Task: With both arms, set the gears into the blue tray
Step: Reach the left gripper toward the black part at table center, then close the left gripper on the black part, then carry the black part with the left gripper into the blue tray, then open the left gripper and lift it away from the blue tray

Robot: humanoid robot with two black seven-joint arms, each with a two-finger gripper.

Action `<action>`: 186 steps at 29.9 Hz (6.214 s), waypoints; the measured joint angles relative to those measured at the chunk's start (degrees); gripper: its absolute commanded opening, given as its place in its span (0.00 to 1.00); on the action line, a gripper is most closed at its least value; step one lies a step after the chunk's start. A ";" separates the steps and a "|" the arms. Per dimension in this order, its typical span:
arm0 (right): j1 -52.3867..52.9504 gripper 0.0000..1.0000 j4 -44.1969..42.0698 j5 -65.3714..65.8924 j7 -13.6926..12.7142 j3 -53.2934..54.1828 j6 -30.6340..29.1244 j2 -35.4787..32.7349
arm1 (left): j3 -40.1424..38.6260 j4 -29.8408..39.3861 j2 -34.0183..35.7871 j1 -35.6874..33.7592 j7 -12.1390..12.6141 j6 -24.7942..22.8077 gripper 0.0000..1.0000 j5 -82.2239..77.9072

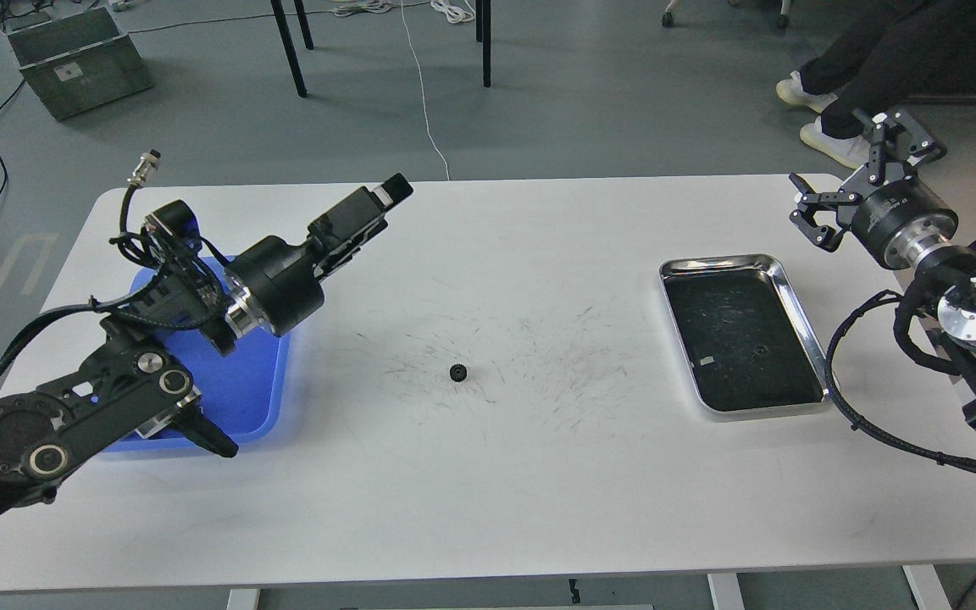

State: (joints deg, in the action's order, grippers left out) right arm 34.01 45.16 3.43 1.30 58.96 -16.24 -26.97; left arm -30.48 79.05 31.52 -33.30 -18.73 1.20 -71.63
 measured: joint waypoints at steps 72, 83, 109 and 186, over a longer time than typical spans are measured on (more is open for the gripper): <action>-3.34 0.96 -0.34 0.44 1.08 -0.78 -1.95 1.65 | 13.77 -32.73 -19.82 1.11 3.11 15.58 0.05 -53.23; -2.75 0.96 -0.24 0.44 1.08 -0.78 -1.95 1.65 | 12.36 -27.65 -14.88 -1.92 3.12 17.05 0.05 -50.75; -2.61 0.96 -0.25 0.52 1.08 -0.78 -2.11 0.95 | 7.83 -24.57 10.40 1.95 -4.36 14.69 0.05 -30.32; 1.97 0.96 3.90 0.83 0.75 -3.92 -1.61 -2.46 | 3.13 -40.08 -11.08 -18.20 -2.44 -18.68 0.98 67.27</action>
State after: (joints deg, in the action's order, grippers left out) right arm 35.98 49.06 4.26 2.05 55.04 -17.86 -29.43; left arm -27.36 38.97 20.44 -51.49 -21.17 -17.48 -4.36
